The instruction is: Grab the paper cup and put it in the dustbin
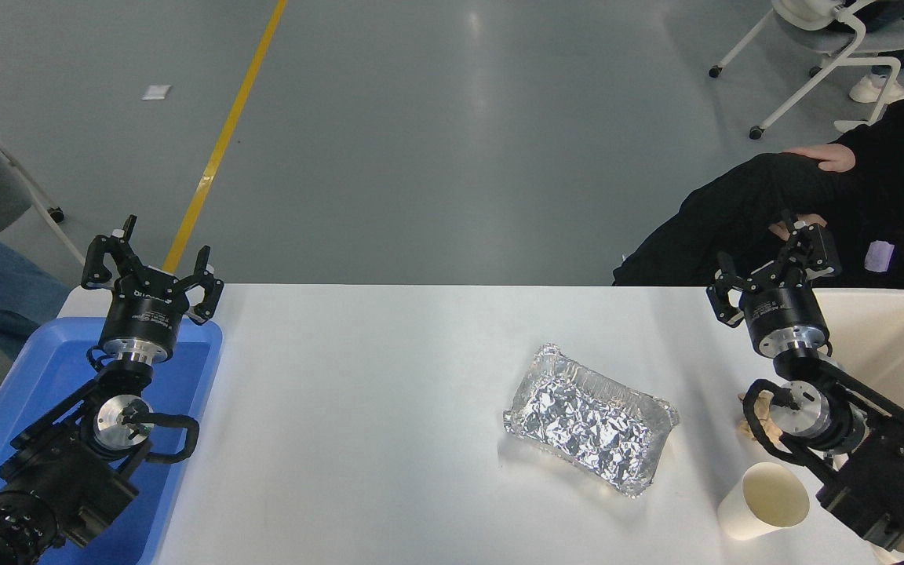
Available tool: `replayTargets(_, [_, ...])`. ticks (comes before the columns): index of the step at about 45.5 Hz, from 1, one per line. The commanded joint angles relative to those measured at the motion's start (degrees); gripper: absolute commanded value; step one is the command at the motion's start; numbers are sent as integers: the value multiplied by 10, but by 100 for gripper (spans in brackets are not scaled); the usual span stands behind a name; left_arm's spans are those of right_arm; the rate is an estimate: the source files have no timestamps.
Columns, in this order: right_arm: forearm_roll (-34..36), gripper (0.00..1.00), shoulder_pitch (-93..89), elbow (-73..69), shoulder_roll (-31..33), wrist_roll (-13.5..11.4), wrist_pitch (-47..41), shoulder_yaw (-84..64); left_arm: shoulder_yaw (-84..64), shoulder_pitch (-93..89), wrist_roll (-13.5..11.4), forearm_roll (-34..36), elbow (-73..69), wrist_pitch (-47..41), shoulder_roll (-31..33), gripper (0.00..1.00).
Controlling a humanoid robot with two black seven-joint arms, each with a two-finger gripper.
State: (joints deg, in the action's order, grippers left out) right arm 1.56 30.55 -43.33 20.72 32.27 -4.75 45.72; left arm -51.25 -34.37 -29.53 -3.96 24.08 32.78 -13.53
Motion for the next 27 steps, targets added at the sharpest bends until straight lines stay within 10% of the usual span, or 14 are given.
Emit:
replayTargets(1, [0,100,0,0,-2,0,0,1,0,0,0,0,0,0,0,99])
replayTargets(27, [0,100,0,2,-2,0,0,2,0,0,0,-1,0,0,1,99])
